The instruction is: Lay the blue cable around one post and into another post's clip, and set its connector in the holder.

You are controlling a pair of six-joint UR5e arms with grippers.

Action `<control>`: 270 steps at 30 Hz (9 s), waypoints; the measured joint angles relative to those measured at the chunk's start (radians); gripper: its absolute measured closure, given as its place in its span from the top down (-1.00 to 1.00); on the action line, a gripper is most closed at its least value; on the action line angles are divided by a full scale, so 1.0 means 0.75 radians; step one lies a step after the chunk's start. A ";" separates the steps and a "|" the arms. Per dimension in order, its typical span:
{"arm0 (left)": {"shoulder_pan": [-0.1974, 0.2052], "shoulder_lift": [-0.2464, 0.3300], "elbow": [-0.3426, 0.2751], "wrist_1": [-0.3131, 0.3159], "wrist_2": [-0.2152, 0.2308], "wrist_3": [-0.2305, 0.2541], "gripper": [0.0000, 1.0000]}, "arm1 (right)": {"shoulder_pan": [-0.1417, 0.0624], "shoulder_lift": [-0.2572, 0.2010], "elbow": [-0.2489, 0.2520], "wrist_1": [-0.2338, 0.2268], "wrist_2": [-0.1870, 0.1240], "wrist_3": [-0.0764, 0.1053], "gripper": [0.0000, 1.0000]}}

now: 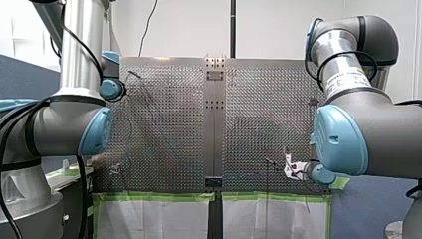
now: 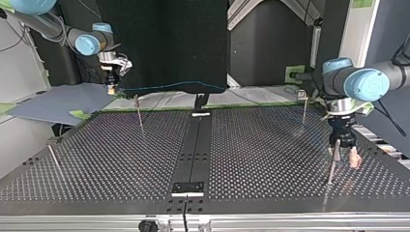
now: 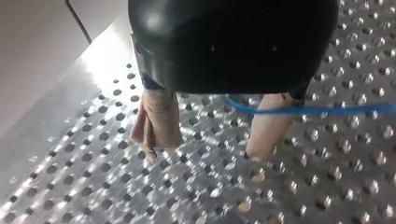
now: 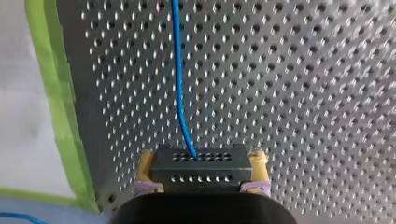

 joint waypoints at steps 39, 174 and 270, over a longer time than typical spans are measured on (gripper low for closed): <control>0.003 0.250 -0.231 -0.227 -0.143 -0.133 1.00 | 0.033 0.001 -0.017 0.040 -0.227 0.018 -1.00; -1.555 -0.683 0.198 0.236 -0.634 0.120 1.00 | -0.013 0.002 -0.016 0.169 -0.121 -0.030 -1.00; -1.449 -1.307 0.832 -0.043 -0.590 0.122 1.00 | -0.014 0.005 -0.017 0.176 -0.124 -0.045 -1.00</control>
